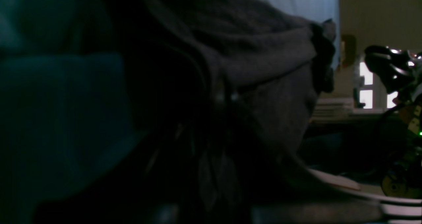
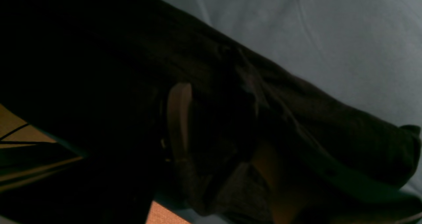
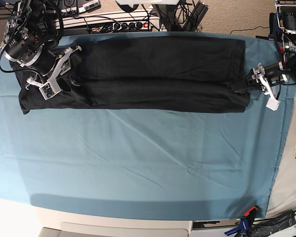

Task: Fold the T-shirt properly
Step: 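Lower the left gripper onto the strip end and grasp it, then lift the strip end with the left gripper toward the right gripper, then carry the held strip end over the shirt body toward the right gripper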

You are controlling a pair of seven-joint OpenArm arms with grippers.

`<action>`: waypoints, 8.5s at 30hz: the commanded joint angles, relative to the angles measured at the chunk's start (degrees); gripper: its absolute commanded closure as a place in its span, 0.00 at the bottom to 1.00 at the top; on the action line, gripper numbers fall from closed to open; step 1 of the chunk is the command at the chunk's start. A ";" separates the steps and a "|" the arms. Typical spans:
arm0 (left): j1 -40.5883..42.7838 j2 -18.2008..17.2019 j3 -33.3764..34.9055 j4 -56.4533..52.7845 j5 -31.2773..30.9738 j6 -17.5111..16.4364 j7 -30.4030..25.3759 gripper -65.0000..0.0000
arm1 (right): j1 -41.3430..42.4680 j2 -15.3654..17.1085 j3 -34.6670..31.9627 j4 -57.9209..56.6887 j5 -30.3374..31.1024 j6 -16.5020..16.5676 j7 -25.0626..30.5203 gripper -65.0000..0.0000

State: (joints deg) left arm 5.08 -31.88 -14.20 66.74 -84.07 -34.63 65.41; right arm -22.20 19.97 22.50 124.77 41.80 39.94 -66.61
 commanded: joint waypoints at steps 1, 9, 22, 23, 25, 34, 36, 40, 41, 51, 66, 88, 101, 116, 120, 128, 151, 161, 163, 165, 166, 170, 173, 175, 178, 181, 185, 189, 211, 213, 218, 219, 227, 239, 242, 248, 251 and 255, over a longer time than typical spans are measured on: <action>0.46 0.90 0.96 -0.24 0.15 0.87 1.66 1.00 | 0.28 0.66 0.48 0.79 0.35 0.06 1.27 0.66; 0.48 0.87 0.96 4.13 0.07 -1.36 3.72 1.00 | 0.31 0.66 0.48 0.79 0.35 0.06 1.53 0.66; 1.31 0.90 0.96 29.29 8.04 -2.93 2.08 1.00 | 3.56 -4.48 7.96 0.79 -8.44 0.06 5.22 0.66; 1.55 0.90 0.96 30.49 8.61 -2.89 1.84 1.00 | 3.98 -4.96 9.35 0.79 -8.44 0.06 5.40 0.66; 2.21 0.92 0.96 32.44 9.14 -2.69 1.40 1.00 | 4.44 -5.20 12.02 0.79 -8.48 -0.20 5.51 0.66; 4.13 3.30 1.01 37.75 9.18 -2.82 0.09 1.00 | 4.44 -5.18 22.23 0.79 -17.16 -9.81 8.59 0.66; 4.13 4.66 2.25 38.60 10.21 -2.93 -0.59 1.00 | 4.42 -5.16 23.28 0.79 -17.49 -10.71 8.57 0.66; 3.89 6.84 9.70 39.56 15.30 -2.86 -3.41 1.00 | 4.42 -5.18 23.58 0.79 -17.46 -11.08 8.57 0.66; 3.48 7.45 11.72 39.56 16.59 -2.78 -3.74 1.00 | 4.42 -5.18 23.58 0.79 -17.46 -11.08 8.57 0.66; -1.88 14.95 23.37 39.54 28.63 -1.16 -8.57 1.00 | 4.42 -5.18 23.58 0.79 -17.86 -11.06 8.44 0.66; -6.45 25.88 29.79 37.24 37.88 -1.25 -14.08 1.00 | 4.22 -5.18 23.58 0.79 -17.84 -11.08 8.50 0.66; -9.33 29.66 33.57 32.50 42.38 -1.38 -15.78 1.00 | 4.09 -5.18 23.58 0.79 -17.59 -11.08 8.52 0.66; -9.70 29.92 33.57 32.50 42.51 -1.25 -15.69 1.00 | 4.09 -5.18 23.58 0.79 -17.59 -11.08 8.52 0.66; -9.66 33.14 33.59 32.50 42.95 -1.49 -15.28 0.74 | 4.09 -5.18 23.58 0.79 -17.22 -11.08 8.50 0.66; -9.33 33.18 33.59 32.48 43.43 -1.44 -15.32 0.69 | 4.09 -5.18 23.58 0.79 -17.22 -11.06 8.55 0.66; -8.90 32.35 33.57 32.46 49.51 2.75 -15.28 0.78 | 4.09 -5.18 23.58 0.79 -17.22 -11.06 8.52 0.66; -6.10 29.81 39.63 27.04 62.90 11.74 -19.93 1.00 | 4.09 -5.20 23.58 0.79 -15.93 -11.06 8.48 0.66; -11.08 32.17 42.95 23.12 62.93 11.72 -21.44 1.00 | 4.09 -5.18 23.58 0.79 -15.91 -11.06 8.37 0.66; -11.78 32.20 42.95 23.12 62.93 11.72 -21.64 1.00 | 4.09 -5.18 23.58 0.79 -15.91 -11.06 8.37 0.66; -12.13 32.20 42.95 23.12 62.97 11.72 -22.75 1.00 | 4.09 -5.18 23.58 0.79 -15.91 -11.06 8.39 0.66; -12.26 32.20 42.95 23.12 63.04 11.72 -23.45 1.00 | 4.09 -5.18 23.58 0.79 -15.91 -11.06 8.39 0.66; -12.26 32.89 42.95 22.62 67.10 11.72 -27.91 1.00 | 4.09 -5.18 23.58 0.79 -15.91 -11.06 8.44 0.66; -13.29 34.21 42.95 19.08 67.82 11.74 -29.49 1.00 | 4.09 -5.18 23.58 0.79 -15.91 -11.06 8.48 0.66; -14.19 35.08 42.95 15.61 67.82 11.74 -29.44 1.00 | 4.09 -5.18 23.58 0.79 -15.93 -11.04 8.46 0.66; -15.13 34.82 42.91 13.42 67.38 11.78 -27.41 1.00 | 4.09 -5.18 23.58 0.79 -15.98 -11.04 8.39 0.66; -16.44 34.69 42.88 14.67 64.81 11.76 -21.99 1.00 | 4.11 -5.18 23.58 0.79 -15.91 -11.06 8.48 0.66; -18.16 34.73 42.91 17.59 59.87 11.69 -14.82 1.00 | 4.09 -5.18 23.58 0.79 -15.93 -11.04 8.52 0.66; -18.40 34.73 42.91 18.64 59.36 11.50 -12.57 1.00 | 4.09 -5.18 23.58 0.79 -15.93 -11.06 8.52 0.66; -18.38 29.83 42.97 18.62 73.53 11.74 -14.01 1.00 | 4.09 -5.18 23.58 0.79 -15.91 -11.06 8.52 0.66; -18.38 30.01 42.97 18.62 72.87 11.74 -14.03 1.00 | 4.09 -5.18 23.58 0.79 -15.91 -11.06 8.52 0.66; -18.36 31.91 42.97 18.62 72.50 12.83 -14.45 1.00 | 4.11 -5.18 23.58 0.79 -15.91 -11.04 8.55 0.66; -18.38 32.41 42.97 18.62 72.50 12.81 -14.60 1.00 | 4.11 -5.18 23.58 0.79 -15.89 -11.06 8.55 0.66; -18.27 35.69 45.00 18.62 73.22 14.84 -17.11 1.00 | 4.09 -5.18 23.58 0.79 -15.89 -11.06 8.55 0.66; -18.47 39.82 51.19 18.62 78.31 18.36 -21.62 1.00 | 4.09 -5.18 23.58 0.79 -15.91 -11.04 8.57 0.66; -19.30 40.35 51.19 18.62 78.64 18.34 -21.86 1.00 | 4.09 -5.18 23.58 0.79 -15.91 -11.04 8.55 0.66; -22.95 39.74 51.19 18.60 81.50 18.80 -21.84 1.00 | 4.09 -5.20 23.58 0.79 -15.91 -11.04 8.55 0.66; -24.92 38.14 51.19 18.60 81.53 20.61 -21.59 1.00 | 4.09 -5.18 23.58 0.79 -15.93 -11.04 8.50 0.66; -25.75 35.04 51.19 18.62 80.56 21.57 -16.35 1.00 | 4.09 -5.18 23.58 0.79 -15.93 -11.04 8.50 0.66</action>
State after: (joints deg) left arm -19.42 2.37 37.06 84.40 -3.40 -13.10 50.50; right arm -18.24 13.96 45.74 124.73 25.54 29.34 -59.53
